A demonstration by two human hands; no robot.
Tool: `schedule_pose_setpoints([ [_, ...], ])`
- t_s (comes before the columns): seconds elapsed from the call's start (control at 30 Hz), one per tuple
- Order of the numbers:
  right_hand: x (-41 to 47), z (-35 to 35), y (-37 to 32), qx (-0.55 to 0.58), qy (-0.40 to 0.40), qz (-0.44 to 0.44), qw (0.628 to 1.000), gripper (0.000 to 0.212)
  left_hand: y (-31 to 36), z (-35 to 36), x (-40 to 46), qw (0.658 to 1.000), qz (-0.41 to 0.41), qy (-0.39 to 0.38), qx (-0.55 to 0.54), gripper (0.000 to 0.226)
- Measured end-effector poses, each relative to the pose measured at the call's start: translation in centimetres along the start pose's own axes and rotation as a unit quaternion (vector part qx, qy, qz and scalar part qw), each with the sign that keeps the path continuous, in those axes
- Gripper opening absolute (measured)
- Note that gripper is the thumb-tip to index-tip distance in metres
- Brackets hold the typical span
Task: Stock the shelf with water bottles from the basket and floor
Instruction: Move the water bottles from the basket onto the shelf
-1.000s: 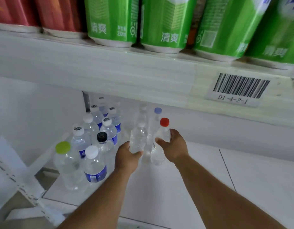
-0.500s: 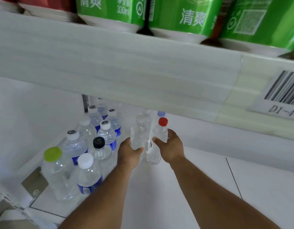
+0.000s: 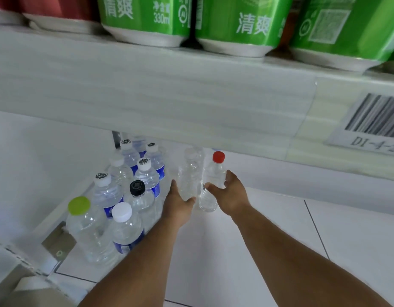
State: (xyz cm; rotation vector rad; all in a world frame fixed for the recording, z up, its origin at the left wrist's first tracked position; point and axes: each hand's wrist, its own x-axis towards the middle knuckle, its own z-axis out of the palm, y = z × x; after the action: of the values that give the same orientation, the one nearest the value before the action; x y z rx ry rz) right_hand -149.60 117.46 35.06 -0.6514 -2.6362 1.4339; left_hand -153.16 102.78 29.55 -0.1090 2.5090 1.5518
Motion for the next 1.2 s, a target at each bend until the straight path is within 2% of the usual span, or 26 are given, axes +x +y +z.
schedule_pose_setpoints([
  [0.13,-2.8,-0.7,-0.3,-0.018,-0.006,0.041,0.999,0.085,0.4,-1.0,-3.4,0.999,0.007,-0.026,0.019,0.085],
  [0.27,-7.7,-1.2,-0.6,-0.047,-0.009,0.052,0.997,0.063,0.5,-2.7,-7.7,0.994,0.048,-0.073,0.061,0.077],
  [0.37,-11.9,-0.9,-0.2,-0.105,-0.024,0.047,0.993,0.067,0.3,-4.3,-11.1,0.983,0.083,-0.125,0.109,0.074],
  [0.5,-17.0,0.2,0.9,-0.251,-0.062,0.004,0.966,0.069,-0.9,-6.6,-14.6,0.951,0.12,-0.169,0.228,0.074],
  [0.67,-22.4,1.4,2.0,-0.375,-0.089,-0.05,0.921,0.075,-2.4,-8.8,-19.0,0.899,0.158,-0.16,0.375,0.067],
  [0.8,-25.9,1.4,2.7,-0.405,-0.097,-0.071,0.906,0.074,-3.7,-9.7,-22.2,0.877,0.169,-0.153,0.423,0.063],
  [1.07,-33.2,2.9,7.5,-0.355,-0.13,-0.089,0.921,0.07,-8.4,-10.3,-30.2,0.875,0.126,-0.141,0.445,0.041],
  [1.2,-37.0,4.3,11.7,-0.338,-0.173,-0.067,0.923,0.065,-13.0,-9.6,-33.9,0.875,0.061,-0.171,0.448,0.057],
])
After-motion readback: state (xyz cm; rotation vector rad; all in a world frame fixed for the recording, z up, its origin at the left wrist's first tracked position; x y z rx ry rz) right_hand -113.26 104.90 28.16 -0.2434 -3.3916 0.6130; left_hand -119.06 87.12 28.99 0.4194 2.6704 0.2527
